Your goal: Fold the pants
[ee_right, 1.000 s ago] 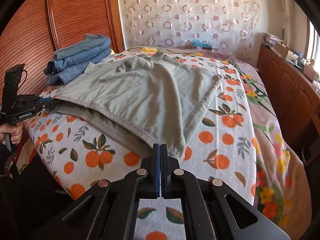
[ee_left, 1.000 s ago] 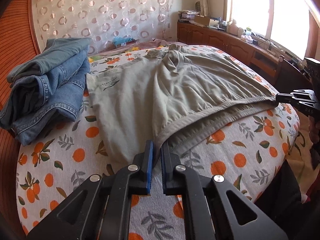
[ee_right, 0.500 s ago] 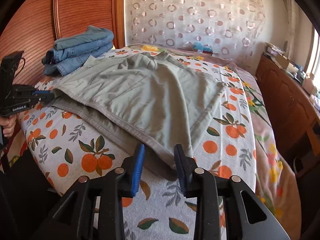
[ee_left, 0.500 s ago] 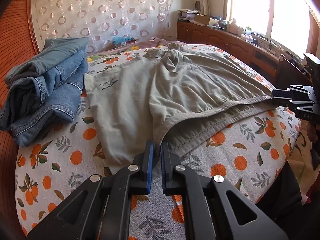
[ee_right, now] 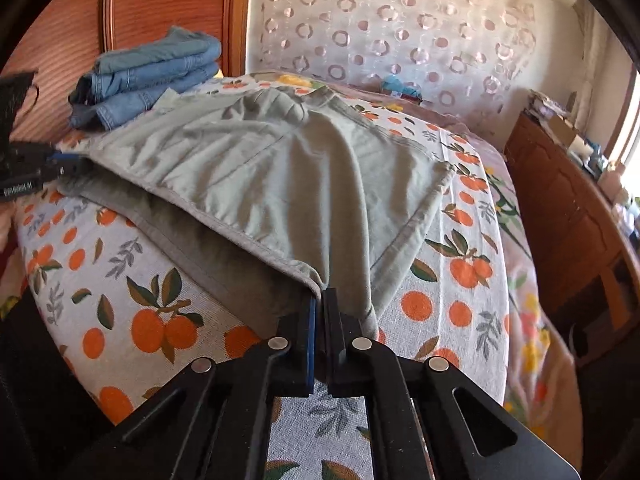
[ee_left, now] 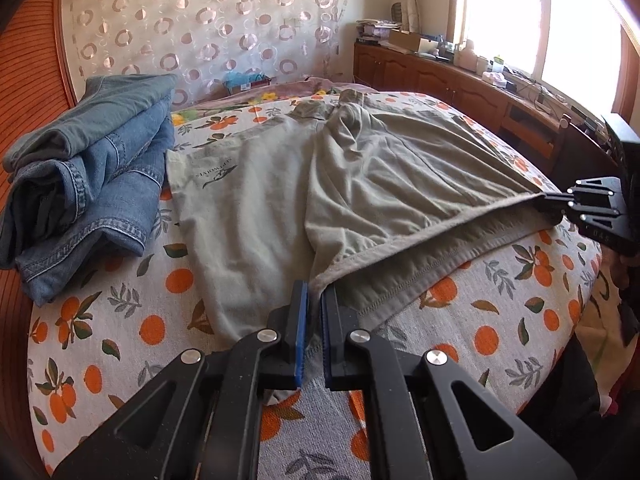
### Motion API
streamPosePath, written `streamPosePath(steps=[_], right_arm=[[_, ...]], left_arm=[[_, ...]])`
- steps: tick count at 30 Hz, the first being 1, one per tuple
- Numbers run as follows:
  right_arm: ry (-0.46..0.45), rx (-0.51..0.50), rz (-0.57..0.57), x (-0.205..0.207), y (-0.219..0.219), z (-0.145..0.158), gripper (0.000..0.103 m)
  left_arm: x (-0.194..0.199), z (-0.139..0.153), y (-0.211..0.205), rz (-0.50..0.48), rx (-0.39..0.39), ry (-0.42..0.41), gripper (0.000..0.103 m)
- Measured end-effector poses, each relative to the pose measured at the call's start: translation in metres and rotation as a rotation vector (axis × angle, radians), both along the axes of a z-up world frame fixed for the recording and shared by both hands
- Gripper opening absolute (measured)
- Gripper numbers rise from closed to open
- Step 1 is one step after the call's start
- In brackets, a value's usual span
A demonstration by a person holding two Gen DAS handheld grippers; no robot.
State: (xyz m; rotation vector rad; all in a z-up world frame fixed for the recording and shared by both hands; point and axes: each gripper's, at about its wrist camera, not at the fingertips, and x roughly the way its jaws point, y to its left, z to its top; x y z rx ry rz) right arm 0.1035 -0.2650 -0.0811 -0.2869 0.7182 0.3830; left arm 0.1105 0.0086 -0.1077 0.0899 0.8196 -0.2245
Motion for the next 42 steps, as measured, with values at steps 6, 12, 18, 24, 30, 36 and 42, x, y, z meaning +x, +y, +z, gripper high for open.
streamPosePath(steps=[6,12,18,24,30,36,42], right_arm=[[0.009,0.055,-0.001,-0.015,-0.008,0.005,0.003],[0.005,0.051,0.001,-0.030,-0.012,0.003,0.002],[0.019,0.065,-0.009,-0.031,-0.016,-0.001,0.002],[0.023,0.062,-0.009,-0.035,-0.015,-0.002,0.002],[0.039,0.104,-0.022,-0.037,-0.023,0.002,0.008],[0.038,0.154,-0.026,-0.049,-0.031,0.014,0.008],[-0.007,0.202,-0.051,-0.051,-0.036,0.026,0.014]], left_arm=[[-0.018,-0.001,0.001,-0.014,0.005,0.007,0.006],[-0.024,-0.002,0.003,-0.014,0.009,0.010,0.006],[-0.025,-0.005,0.005,-0.008,0.015,0.012,0.007],[-0.027,-0.003,0.010,0.000,0.018,0.008,0.007],[-0.034,0.003,0.019,0.014,-0.019,0.019,0.013],[-0.045,0.016,0.025,0.025,-0.026,-0.005,0.029],[-0.039,0.028,0.027,0.037,-0.044,-0.039,0.049]])
